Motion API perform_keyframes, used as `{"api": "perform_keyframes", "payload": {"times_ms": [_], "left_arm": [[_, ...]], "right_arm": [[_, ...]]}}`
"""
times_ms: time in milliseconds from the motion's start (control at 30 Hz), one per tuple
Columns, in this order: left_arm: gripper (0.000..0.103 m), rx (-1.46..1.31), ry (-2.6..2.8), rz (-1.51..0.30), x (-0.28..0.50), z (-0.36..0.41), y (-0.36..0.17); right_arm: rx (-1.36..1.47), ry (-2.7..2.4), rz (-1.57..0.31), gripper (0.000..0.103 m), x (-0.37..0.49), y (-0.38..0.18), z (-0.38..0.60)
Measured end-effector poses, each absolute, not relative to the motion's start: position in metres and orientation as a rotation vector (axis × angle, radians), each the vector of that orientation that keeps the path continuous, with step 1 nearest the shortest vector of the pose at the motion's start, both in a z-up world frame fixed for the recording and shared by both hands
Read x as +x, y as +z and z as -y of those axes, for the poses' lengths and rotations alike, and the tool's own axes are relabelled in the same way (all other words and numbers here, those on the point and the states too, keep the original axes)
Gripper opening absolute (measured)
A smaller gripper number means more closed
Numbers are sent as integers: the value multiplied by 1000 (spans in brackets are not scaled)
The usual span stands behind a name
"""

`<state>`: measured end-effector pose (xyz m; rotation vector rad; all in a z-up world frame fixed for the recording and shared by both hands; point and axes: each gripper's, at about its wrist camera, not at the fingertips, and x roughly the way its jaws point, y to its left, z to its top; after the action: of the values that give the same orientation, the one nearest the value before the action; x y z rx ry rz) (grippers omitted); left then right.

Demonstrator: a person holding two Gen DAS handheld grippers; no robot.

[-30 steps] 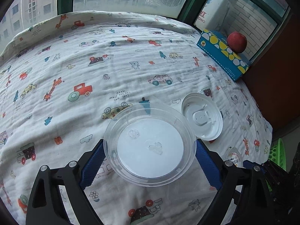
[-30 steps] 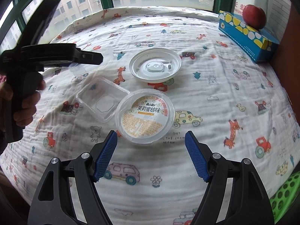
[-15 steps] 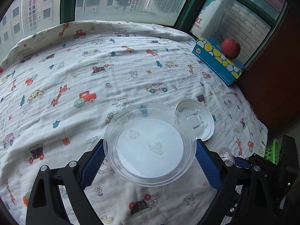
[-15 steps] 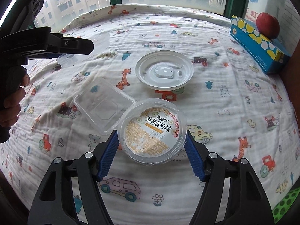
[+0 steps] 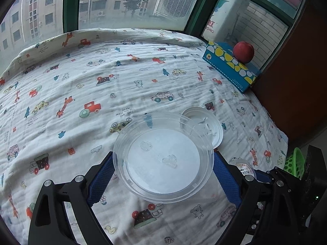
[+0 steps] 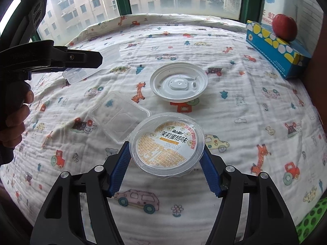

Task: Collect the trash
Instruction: 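Carry the round lid and dessert cup over the green basket with both tools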

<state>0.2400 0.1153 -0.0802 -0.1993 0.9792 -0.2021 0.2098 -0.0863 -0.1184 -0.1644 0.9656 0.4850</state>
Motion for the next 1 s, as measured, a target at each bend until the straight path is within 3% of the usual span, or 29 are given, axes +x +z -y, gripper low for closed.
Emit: {"api": "perform_keyframes", "payload": {"times_ms": [1000], "left_arm": [[89, -40, -486, -910, 181, 65, -28]], "right_arm": [[70, 76, -877, 66, 107, -51, 273]]}}
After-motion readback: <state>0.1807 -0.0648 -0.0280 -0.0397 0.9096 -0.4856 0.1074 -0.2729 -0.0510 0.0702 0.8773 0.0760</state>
